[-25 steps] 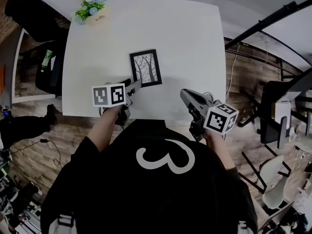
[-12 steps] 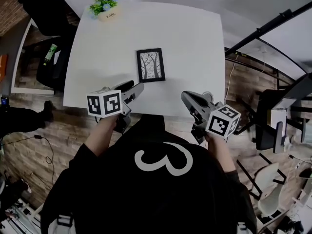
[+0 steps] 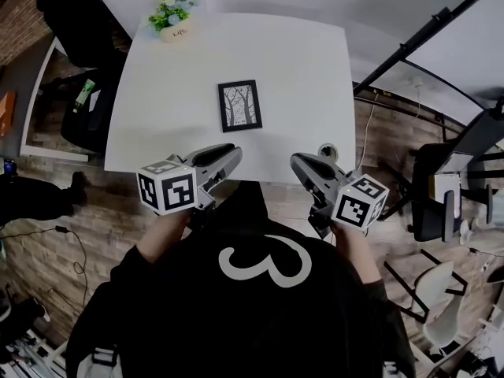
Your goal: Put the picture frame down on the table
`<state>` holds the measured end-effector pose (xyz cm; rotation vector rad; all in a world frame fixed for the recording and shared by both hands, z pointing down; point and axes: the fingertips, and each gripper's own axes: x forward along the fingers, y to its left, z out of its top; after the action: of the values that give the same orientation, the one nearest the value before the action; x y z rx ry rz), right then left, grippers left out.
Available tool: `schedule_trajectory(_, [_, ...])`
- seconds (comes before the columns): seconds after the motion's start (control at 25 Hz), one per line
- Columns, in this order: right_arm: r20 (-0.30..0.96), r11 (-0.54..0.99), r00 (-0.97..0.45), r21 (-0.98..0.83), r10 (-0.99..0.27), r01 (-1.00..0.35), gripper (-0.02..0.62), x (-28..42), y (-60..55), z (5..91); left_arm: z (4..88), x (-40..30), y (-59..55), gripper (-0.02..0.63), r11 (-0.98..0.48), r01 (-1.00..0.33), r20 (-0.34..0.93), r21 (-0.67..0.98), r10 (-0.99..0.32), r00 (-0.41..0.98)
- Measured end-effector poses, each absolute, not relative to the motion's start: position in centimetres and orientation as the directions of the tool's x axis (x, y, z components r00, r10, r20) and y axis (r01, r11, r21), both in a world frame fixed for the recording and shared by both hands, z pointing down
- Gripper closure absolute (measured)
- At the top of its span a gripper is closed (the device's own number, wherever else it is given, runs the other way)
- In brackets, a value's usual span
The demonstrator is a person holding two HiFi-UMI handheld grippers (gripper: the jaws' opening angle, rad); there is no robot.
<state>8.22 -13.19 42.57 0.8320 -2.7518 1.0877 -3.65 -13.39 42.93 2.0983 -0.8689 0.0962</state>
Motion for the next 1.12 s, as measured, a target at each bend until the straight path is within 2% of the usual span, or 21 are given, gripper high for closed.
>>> schedule_trajectory(0.36, [0.233,0.65,-0.863,-0.578,-0.448,-0.494,0.572,7.5,-11.1,41.3,41.0,-1.7,-10.5,0.577,-0.518,-0.559,0.306,0.647,-0.495,0.813])
schedule_trajectory(1.12, [0.238,0.667,-0.861,-0.552,-0.449,-0.501,0.572,7.7,-10.1,41.7,40.6,-0.3,-9.7,0.589,-0.563,-0.55,0.298,0.617,-0.479,0.826])
